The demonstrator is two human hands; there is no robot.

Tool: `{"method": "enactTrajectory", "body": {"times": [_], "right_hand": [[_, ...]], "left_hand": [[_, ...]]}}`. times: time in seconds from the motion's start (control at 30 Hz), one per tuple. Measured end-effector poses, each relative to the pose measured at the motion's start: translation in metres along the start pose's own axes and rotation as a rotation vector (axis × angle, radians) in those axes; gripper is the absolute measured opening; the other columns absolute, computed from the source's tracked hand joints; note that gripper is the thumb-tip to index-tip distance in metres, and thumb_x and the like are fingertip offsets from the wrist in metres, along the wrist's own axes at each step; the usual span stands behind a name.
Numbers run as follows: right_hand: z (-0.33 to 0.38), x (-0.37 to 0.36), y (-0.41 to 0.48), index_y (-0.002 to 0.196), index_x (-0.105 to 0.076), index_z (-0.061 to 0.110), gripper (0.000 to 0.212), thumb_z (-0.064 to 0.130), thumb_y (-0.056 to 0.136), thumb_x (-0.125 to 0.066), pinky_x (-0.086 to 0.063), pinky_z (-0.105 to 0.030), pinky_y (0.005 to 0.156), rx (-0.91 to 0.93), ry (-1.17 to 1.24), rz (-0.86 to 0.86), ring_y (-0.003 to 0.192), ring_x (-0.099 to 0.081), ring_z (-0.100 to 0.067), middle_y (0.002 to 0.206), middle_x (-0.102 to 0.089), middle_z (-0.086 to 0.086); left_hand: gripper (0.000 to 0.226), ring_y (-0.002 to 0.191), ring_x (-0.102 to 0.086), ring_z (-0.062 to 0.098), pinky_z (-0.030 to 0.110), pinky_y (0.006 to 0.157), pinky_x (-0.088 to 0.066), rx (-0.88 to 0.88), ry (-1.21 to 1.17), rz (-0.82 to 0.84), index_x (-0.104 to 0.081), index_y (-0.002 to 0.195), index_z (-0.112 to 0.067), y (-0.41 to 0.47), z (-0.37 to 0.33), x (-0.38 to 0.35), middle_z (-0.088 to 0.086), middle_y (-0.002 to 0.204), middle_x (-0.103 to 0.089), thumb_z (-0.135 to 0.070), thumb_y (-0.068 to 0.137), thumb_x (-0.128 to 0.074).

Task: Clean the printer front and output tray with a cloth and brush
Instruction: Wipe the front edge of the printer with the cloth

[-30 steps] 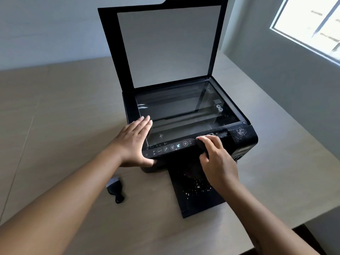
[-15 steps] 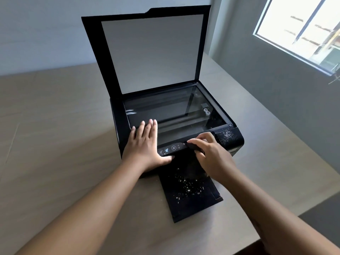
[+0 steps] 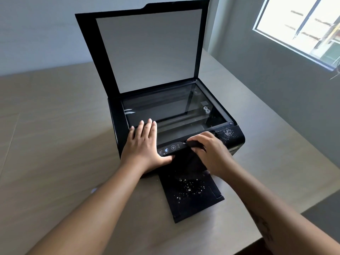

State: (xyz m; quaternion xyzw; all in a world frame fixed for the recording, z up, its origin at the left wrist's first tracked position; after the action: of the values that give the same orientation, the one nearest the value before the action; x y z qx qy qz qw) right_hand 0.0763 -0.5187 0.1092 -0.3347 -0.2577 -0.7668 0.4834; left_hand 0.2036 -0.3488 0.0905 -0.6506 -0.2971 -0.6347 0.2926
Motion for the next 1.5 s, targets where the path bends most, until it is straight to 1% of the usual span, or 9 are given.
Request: {"method": "enactTrajectory", "body": {"times": [0.17, 0.37, 0.53, 0.7, 0.87, 1.03, 1.2, 1.37, 1.5], "right_hand": [[-0.02, 0.013, -0.008, 0.101, -0.067, 0.019, 0.015, 0.017, 0.087, -0.068, -0.044, -0.028, 0.073, -0.135, -0.081, -0.352, 0.089, -0.061, -0.022, 0.106, -0.06, 0.003], [-0.012, 0.002, 0.0, 0.105, -0.071, 0.016, 0.019, 0.015, 0.086, -0.069, -0.053, -0.036, 0.081, 0.214, -0.107, -0.085, 0.092, -0.064, -0.021, 0.105, -0.065, 0.003], [-0.016, -0.011, -0.012, 0.105, -0.069, 0.014, 0.019, 0.01, 0.088, -0.064, -0.053, -0.037, 0.078, -0.019, -0.057, -0.399, 0.092, -0.062, -0.024, 0.107, -0.063, 0.002], [-0.021, -0.004, -0.011, 0.111, -0.068, 0.017, 0.023, 0.015, 0.088, -0.066, -0.055, -0.036, 0.077, 0.185, -0.098, -0.192, 0.093, -0.065, -0.02, 0.111, -0.063, 0.003], [-0.017, -0.012, -0.011, 0.11, -0.064, 0.017, 0.019, 0.018, 0.092, -0.059, -0.054, -0.037, 0.072, -0.171, -0.088, -0.461, 0.09, -0.066, -0.028, 0.12, -0.059, 0.002], [-0.018, -0.015, -0.018, 0.111, -0.065, 0.023, 0.021, 0.022, 0.09, -0.063, -0.055, -0.04, 0.075, 0.149, -0.029, -0.212, 0.094, -0.065, -0.019, 0.115, -0.059, 0.009], [-0.025, -0.018, -0.012, 0.111, -0.063, 0.016, 0.02, 0.016, 0.092, -0.06, -0.054, -0.04, 0.076, -0.119, -0.009, -0.495, 0.091, -0.063, -0.021, 0.117, -0.058, 0.002], [-0.026, -0.023, -0.015, 0.111, -0.064, 0.019, 0.02, 0.019, 0.091, -0.062, -0.054, -0.033, 0.08, 0.189, 0.024, -0.277, 0.099, -0.062, -0.012, 0.117, -0.058, 0.008], [-0.029, -0.034, -0.015, 0.113, -0.062, 0.008, 0.022, 0.007, 0.091, -0.06, -0.046, -0.019, 0.092, -0.029, 0.135, -0.569, 0.102, -0.05, 0.0, 0.119, -0.055, -0.004]], "left_hand": [[0.128, 0.149, 0.002, 0.023, 0.046, 0.12, -0.004, 0.0, 0.002, -0.015, 0.001, 0.154, -0.015, 0.0, 0.0, 0.0, 0.002, 0.163, 0.001, -0.093, 0.057, -0.028], [0.13, 0.149, 0.001, 0.023, 0.046, 0.12, -0.004, 0.001, -0.008, -0.014, 0.0, 0.154, -0.015, -0.001, 0.001, -0.001, 0.002, 0.163, 0.0, -0.094, 0.054, -0.024], [0.131, 0.149, 0.0, 0.023, 0.046, 0.121, -0.004, 0.007, -0.011, -0.021, -0.001, 0.154, -0.014, -0.001, 0.0, 0.0, 0.002, 0.163, -0.001, -0.095, 0.054, -0.023], [0.13, 0.149, 0.0, 0.022, 0.045, 0.121, -0.004, 0.006, -0.007, -0.022, 0.0, 0.154, -0.015, -0.001, 0.0, -0.001, 0.001, 0.163, 0.0, -0.095, 0.054, -0.024], [0.13, 0.149, 0.001, 0.022, 0.045, 0.121, -0.004, 0.007, 0.0, -0.02, 0.0, 0.153, -0.015, 0.0, 0.0, 0.0, 0.001, 0.163, 0.001, -0.095, 0.054, -0.025], [0.131, 0.149, 0.0, 0.023, 0.046, 0.12, -0.005, 0.006, -0.008, -0.017, -0.001, 0.153, -0.014, -0.001, 0.0, -0.001, 0.002, 0.163, 0.0, -0.095, 0.053, -0.021], [0.131, 0.149, -0.001, 0.023, 0.046, 0.12, -0.006, 0.007, -0.008, -0.021, -0.002, 0.154, -0.014, 0.001, 0.001, -0.001, 0.002, 0.163, -0.001, -0.096, 0.053, -0.022], [0.129, 0.149, -0.001, 0.023, 0.046, 0.12, -0.006, 0.001, -0.014, -0.028, -0.002, 0.154, -0.013, 0.0, 0.0, -0.002, 0.002, 0.163, -0.001, -0.095, 0.056, -0.026], [0.13, 0.149, 0.0, 0.023, 0.046, 0.12, -0.005, 0.006, -0.013, -0.023, -0.001, 0.153, -0.014, 0.0, 0.001, -0.001, 0.002, 0.163, 0.0, -0.096, 0.055, -0.024]]}}
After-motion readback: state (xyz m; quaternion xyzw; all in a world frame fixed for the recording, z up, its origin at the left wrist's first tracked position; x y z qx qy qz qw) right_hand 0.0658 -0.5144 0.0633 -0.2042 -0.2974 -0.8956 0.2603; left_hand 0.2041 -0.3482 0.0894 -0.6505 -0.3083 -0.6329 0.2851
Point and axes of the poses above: each hand's wrist, its own y-axis towards the middle knuckle, its own x-axis out of the back of the hand, z = x × y, the point moved 2 cm from there along y, towards the middle knuckle
